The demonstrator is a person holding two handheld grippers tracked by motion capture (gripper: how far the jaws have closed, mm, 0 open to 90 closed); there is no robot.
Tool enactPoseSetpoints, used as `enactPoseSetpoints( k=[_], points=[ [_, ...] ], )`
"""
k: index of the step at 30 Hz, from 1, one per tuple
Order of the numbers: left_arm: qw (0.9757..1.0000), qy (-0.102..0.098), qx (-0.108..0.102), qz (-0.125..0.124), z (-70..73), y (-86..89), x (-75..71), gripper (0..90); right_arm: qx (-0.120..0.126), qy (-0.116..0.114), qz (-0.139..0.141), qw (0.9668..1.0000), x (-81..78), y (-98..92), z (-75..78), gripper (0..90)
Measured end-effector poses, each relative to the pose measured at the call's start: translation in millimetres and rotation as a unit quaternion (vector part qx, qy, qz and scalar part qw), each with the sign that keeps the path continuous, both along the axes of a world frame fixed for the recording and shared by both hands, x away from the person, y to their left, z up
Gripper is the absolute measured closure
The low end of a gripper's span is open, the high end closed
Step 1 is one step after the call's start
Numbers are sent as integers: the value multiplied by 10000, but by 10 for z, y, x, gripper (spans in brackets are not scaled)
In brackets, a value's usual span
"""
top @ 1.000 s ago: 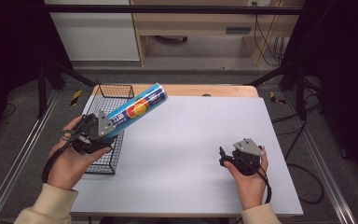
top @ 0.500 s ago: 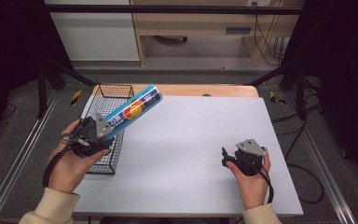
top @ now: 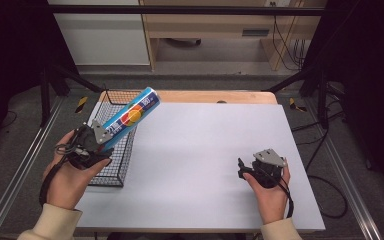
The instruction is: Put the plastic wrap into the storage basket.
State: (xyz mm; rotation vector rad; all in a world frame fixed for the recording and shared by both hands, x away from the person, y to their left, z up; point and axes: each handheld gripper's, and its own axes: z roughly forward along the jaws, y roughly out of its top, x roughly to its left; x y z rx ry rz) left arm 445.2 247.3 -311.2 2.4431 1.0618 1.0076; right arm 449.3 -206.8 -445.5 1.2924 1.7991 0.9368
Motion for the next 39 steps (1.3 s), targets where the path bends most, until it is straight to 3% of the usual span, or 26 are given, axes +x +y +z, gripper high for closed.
enactPoseSetpoints(
  k=[4, 7, 10, 17, 26, 30, 35, 39],
  points=[
    [9998, 50, 26, 189, -12, 35, -23, 310, 18, -6, 0, 10000, -4, -2, 7, 112],
    [9993, 95, -90, 358, -43, 54, -30, 310, 35, -10, 24, 10000, -2, -4, 8, 112],
    [9985, 162, 56, 518, -72, 65, -31, 310, 39, 22, 52, 10000, 10, -1, -2, 112],
    [9962, 522, 68, 689, -182, 137, 39, 311, 20, 26, 61, 10000, 10, 1, 2, 112],
    [9907, 865, -155, 1038, -263, 238, 193, 312, 45, 59, 95, 9999, 7, 4, -3, 113],
    [9888, 947, 21, 1157, -270, 220, 259, 312, 60, 81, 148, 9998, 12, 12, -6, 113],
    [9857, 1078, -79, 1292, -294, 221, 301, 313, 59, 99, 215, 9997, 14, 29, -5, 114],
    [9838, 1087, 30, 1427, -317, 227, 332, 313, 82, 67, 219, 9997, 12, 21, 4, 118]
  ],
)
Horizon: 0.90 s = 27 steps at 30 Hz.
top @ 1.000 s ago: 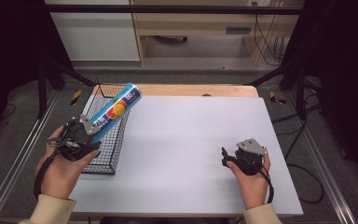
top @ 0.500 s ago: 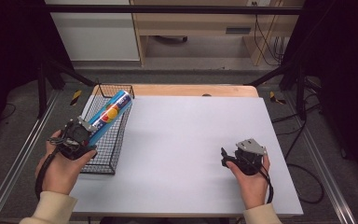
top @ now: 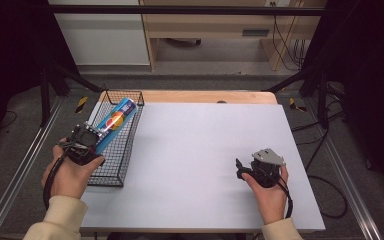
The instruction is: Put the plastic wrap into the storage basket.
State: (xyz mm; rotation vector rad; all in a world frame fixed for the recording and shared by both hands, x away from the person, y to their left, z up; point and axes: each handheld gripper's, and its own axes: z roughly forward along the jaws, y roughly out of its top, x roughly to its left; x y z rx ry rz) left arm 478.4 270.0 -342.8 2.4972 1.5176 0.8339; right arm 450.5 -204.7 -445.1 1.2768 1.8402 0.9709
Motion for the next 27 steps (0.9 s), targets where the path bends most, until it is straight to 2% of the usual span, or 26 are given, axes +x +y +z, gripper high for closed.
enactPoseSetpoints(
  k=[2, 9, 16, 18, 21, 25, 27],
  points=[
    [9999, 45, -105, 52, -15, 17, 18, 313, -21, 14, 11, 10000, -1, -6, 2, 118],
    [9998, 160, -54, 144, -80, 35, 72, 313, -3, 24, 16, 10000, 4, -4, -6, 118],
    [9992, 335, 120, 186, -135, 25, 110, 313, -1, 43, 27, 10000, 5, -4, -10, 118],
    [9991, 312, 92, 254, -155, 29, 123, 313, -7, 56, 29, 10000, 6, -2, -13, 118],
    [9987, 401, 88, 294, -171, 26, 145, 314, -28, 81, 51, 10000, 8, 3, -18, 118],
    [9980, 495, 253, 302, -187, -9, 190, 314, -13, 100, 67, 9999, 9, 9, -19, 118],
    [9978, 528, 225, 331, -189, -9, 213, 313, -10, 107, 77, 9999, 8, 8, -19, 118]
  ],
)
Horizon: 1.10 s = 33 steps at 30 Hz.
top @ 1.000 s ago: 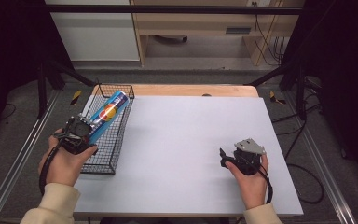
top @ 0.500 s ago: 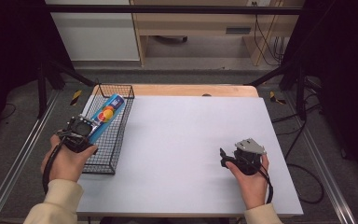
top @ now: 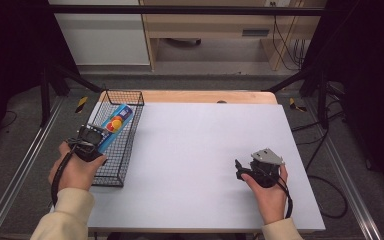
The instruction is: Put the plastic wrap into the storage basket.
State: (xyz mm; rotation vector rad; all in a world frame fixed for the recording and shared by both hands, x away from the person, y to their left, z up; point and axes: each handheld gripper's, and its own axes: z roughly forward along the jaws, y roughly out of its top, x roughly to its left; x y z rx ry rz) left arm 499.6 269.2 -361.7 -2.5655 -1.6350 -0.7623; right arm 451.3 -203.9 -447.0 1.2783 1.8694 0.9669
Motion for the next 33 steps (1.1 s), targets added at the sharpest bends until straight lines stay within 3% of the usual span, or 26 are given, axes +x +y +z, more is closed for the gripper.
enactPoseSetpoints(
  k=[8, 13, 20, 33],
  points=[
    [9997, 136, 136, 126, -59, -1, 64, 314, -23, 40, 39, 10000, 5, -5, -8, 118],
    [9992, 326, 195, 116, -111, -3, 106, 314, -63, 45, 52, 10000, 5, 4, -9, 118],
    [9984, 445, 334, 101, -168, -22, 136, 314, -40, 72, 56, 10000, 8, 3, -15, 118],
    [9971, 661, 378, 52, -241, -43, 184, 314, -52, 129, 125, 9998, 13, 15, -28, 117]
  ],
)
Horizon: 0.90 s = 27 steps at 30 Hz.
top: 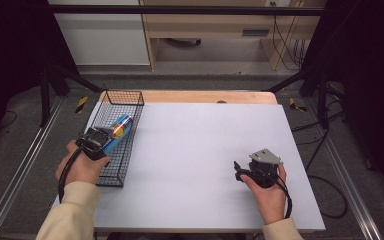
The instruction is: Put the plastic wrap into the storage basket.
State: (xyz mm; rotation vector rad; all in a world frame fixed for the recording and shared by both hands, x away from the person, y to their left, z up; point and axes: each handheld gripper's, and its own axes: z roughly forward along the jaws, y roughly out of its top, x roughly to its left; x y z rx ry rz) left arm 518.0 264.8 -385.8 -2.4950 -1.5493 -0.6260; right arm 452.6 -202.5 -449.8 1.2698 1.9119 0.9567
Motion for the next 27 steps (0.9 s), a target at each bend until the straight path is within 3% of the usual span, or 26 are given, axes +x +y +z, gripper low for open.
enactPoseSetpoints(
  k=[6, 27],
  points=[
    [9999, 118, 101, -25, -15, -18, 10, 313, -5, -3, 12, 10000, 1, 4, -1, 118],
    [9989, 171, 400, -151, -47, -77, 6, 312, 15, 33, 41, 10000, 7, 3, -3, 111]
  ],
)
